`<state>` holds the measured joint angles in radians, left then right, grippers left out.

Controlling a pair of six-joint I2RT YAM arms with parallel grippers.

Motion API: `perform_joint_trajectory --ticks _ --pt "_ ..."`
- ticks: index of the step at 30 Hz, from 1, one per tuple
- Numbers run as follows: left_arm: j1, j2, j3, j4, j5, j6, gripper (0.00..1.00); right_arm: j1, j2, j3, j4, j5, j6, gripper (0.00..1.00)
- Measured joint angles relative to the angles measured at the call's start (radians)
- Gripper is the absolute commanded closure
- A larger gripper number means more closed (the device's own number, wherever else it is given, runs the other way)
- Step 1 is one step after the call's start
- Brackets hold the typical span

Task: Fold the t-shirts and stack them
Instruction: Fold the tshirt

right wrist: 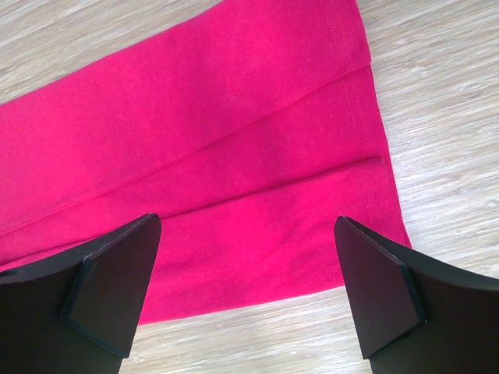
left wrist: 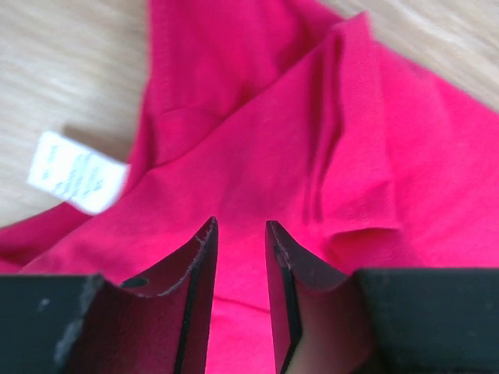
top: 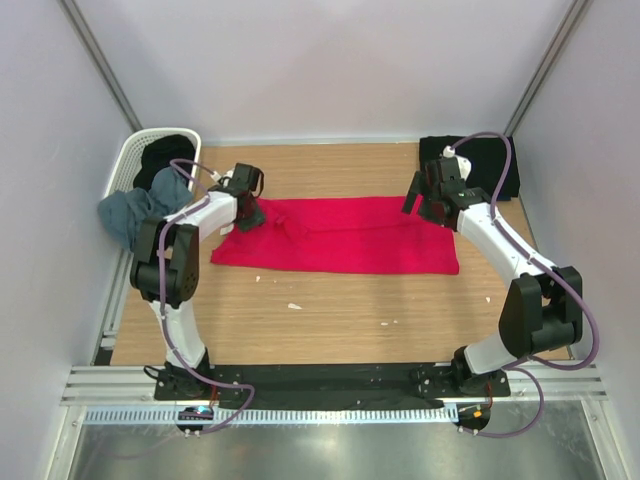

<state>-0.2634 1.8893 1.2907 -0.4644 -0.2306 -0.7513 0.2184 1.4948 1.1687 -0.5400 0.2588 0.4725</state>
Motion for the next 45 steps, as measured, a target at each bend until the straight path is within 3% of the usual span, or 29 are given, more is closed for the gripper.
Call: perform_joint_trajectory --ticks 8,25,35,45 --pt "-0.033 0.092 0.096 -0.007 0.012 0.003 0.76 0.000 0.000 0.000 -0.015 0.016 0.000 0.00" --pt "-0.051 0.193 0.227 -0.031 0.014 0.000 0.77 0.000 0.007 0.017 -0.022 0.036 -0.004 0.00" --pt "-0.055 0.213 0.235 0.028 0.055 -0.032 0.76 0.000 0.016 0.017 -0.023 0.035 -0.004 0.01" --pt "-0.063 0.232 0.237 0.158 0.120 -0.102 0.67 0.000 0.017 0.017 -0.021 0.034 -0.005 0.00"
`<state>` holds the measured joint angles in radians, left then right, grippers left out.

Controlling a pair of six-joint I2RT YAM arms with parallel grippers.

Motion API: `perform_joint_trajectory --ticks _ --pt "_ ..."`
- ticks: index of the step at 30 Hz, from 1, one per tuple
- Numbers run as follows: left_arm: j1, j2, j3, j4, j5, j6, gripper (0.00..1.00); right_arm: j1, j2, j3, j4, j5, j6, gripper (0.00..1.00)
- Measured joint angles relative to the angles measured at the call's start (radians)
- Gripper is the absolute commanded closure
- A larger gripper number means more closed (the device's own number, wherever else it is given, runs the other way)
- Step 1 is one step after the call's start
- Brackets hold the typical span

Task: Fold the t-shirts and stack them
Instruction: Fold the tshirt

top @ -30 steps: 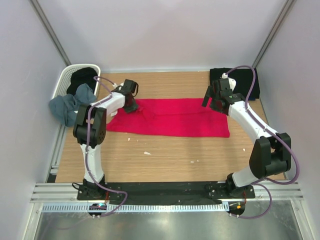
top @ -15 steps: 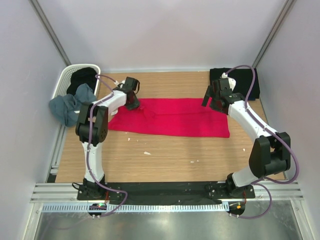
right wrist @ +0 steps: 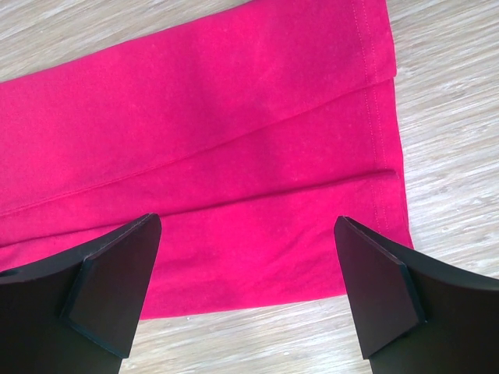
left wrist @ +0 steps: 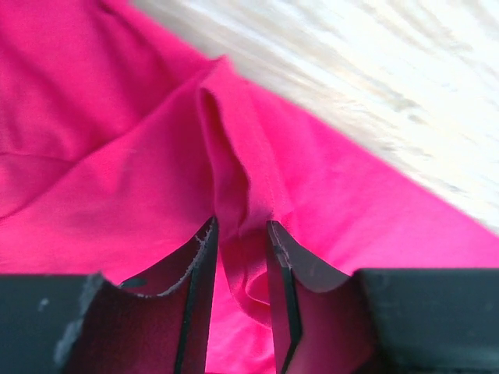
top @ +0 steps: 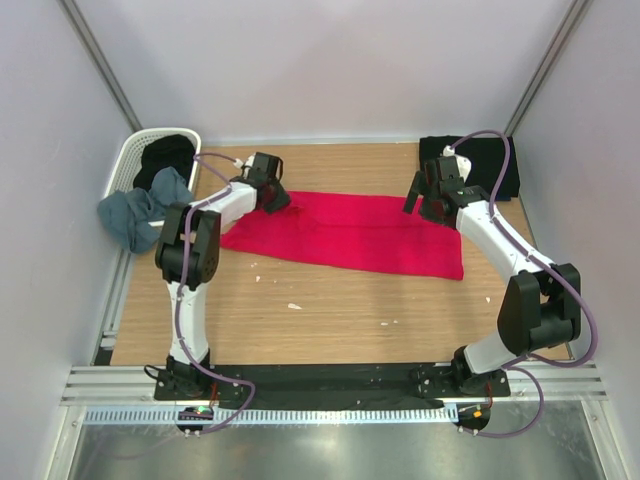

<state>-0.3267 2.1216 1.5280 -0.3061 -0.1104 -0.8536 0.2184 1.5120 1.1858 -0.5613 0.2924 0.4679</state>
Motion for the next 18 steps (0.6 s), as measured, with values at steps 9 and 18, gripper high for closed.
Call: perform_joint_trajectory --ticks 9,18 --pt "-0.029 0.039 0.013 0.129 0.033 -0.048 0.59 0.000 0.023 0.000 0.000 -0.010 0.000 0.00" --pt "-0.045 0.140 0.151 0.229 0.033 -0.090 0.22 0.000 0.042 0.000 0.008 -0.028 0.000 0.00"
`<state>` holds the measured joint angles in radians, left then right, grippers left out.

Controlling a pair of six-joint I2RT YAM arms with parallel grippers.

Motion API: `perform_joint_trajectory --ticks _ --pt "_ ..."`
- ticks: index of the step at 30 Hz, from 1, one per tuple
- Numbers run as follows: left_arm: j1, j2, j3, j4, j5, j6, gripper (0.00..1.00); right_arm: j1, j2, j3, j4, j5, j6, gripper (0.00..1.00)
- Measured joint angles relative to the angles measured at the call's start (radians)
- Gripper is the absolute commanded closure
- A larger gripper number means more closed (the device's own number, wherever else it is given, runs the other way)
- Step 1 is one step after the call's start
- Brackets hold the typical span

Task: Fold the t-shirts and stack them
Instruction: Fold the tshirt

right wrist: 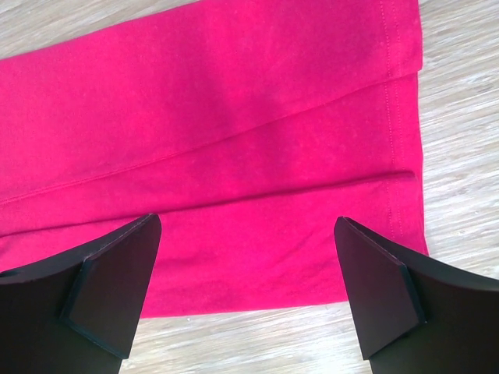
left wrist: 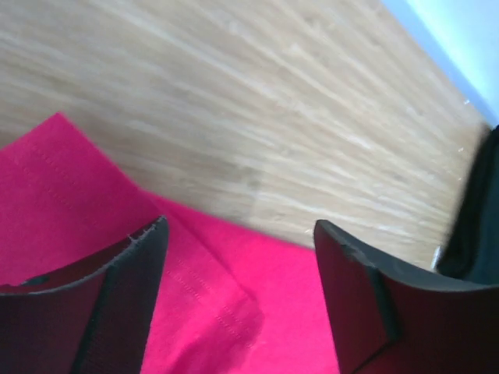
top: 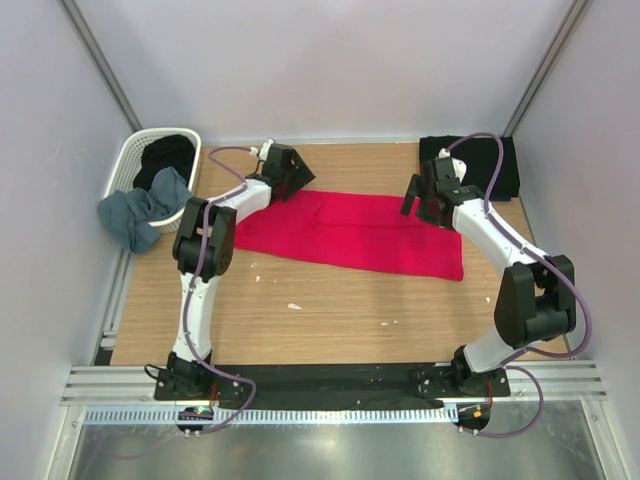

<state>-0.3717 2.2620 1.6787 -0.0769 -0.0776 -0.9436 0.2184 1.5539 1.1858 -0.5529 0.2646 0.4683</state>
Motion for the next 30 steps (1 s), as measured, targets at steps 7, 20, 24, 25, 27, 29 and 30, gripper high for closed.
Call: perform_joint_trajectory --ticks 7,20,24,25,27,29,30 --pt "0.001 0.003 0.035 0.047 -0.017 0.017 0.11 0.000 0.006 0.000 0.020 -0.037 0.000 0.00" --pt "0.051 -0.425 -0.288 -0.050 -0.103 0.060 0.10 0.000 0.211 0.092 0.130 -0.138 -0.125 0.00" --pt "0.038 -0.448 -0.336 -0.058 -0.125 0.003 0.10 0.000 0.278 0.108 0.157 -0.140 -0.162 0.00" --pt "0.036 -0.429 -0.343 -0.064 -0.125 -0.011 0.10 0.000 0.289 0.107 0.159 -0.140 -0.168 0.00" --pt "0.033 -0.379 -0.350 -0.073 -0.124 -0.030 0.10 0.000 0.311 0.102 0.165 -0.139 -0.175 0.00" --pt "0.034 -0.319 -0.351 -0.080 -0.121 -0.045 0.11 0.000 0.322 0.083 0.178 -0.138 -0.177 0.00" --pt "0.034 -0.290 -0.351 -0.082 -0.119 -0.049 0.11 0.000 0.323 0.070 0.180 -0.137 -0.177 0.00"
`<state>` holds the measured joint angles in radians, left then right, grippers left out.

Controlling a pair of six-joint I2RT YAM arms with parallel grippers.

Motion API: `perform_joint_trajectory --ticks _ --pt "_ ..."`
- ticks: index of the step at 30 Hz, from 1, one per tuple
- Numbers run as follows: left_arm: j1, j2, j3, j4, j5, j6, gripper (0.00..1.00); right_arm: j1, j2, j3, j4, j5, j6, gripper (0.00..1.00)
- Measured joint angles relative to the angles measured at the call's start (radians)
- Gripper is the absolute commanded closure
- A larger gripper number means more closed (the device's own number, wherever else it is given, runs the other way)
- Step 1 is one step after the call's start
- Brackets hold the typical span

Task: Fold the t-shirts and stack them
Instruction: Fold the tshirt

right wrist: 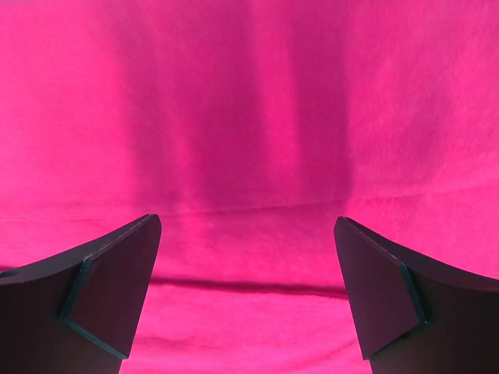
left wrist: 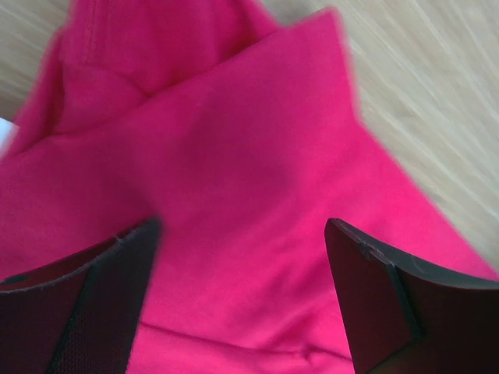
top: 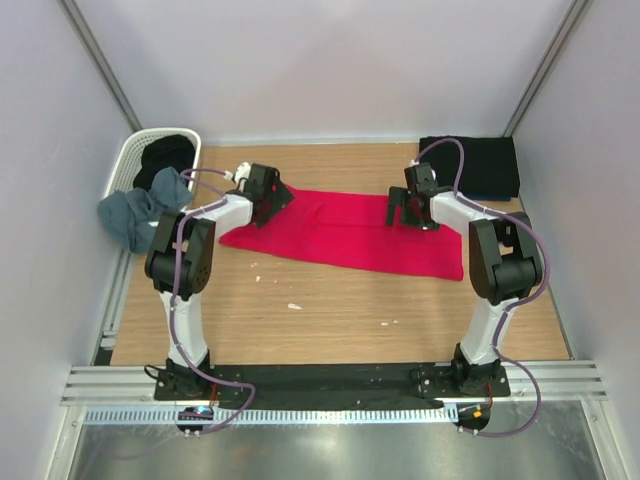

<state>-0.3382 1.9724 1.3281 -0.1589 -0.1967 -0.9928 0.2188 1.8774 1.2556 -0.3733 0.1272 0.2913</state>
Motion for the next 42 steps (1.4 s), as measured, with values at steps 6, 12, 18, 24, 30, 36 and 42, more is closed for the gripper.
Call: perform_joint_trajectory --ticks 6,12,18,24,30,36,42 --pt "0.012 0.068 0.043 0.008 0.012 -0.025 0.11 0.002 0.004 -0.056 0.024 0.006 0.011 0.00" --pt "0.052 0.190 0.220 0.001 0.058 0.001 0.12 0.018 -0.021 -0.108 0.101 0.008 0.056 0.00" --pt "0.081 0.336 0.438 -0.011 0.130 0.085 0.14 0.132 -0.043 -0.145 0.142 0.018 0.122 0.00" --pt "0.086 0.458 0.640 -0.051 0.214 0.169 0.12 0.283 -0.047 -0.145 0.141 0.023 0.190 0.00" --pt "0.086 0.592 0.875 -0.118 0.323 0.276 0.11 0.365 -0.062 -0.151 0.086 0.056 0.238 0.00" --pt "0.082 0.666 1.001 -0.150 0.398 0.327 0.11 0.471 -0.093 -0.169 -0.026 0.089 0.323 0.00" --pt "0.075 0.687 1.033 -0.156 0.423 0.298 0.11 0.560 -0.093 -0.142 -0.188 0.091 0.400 0.00"
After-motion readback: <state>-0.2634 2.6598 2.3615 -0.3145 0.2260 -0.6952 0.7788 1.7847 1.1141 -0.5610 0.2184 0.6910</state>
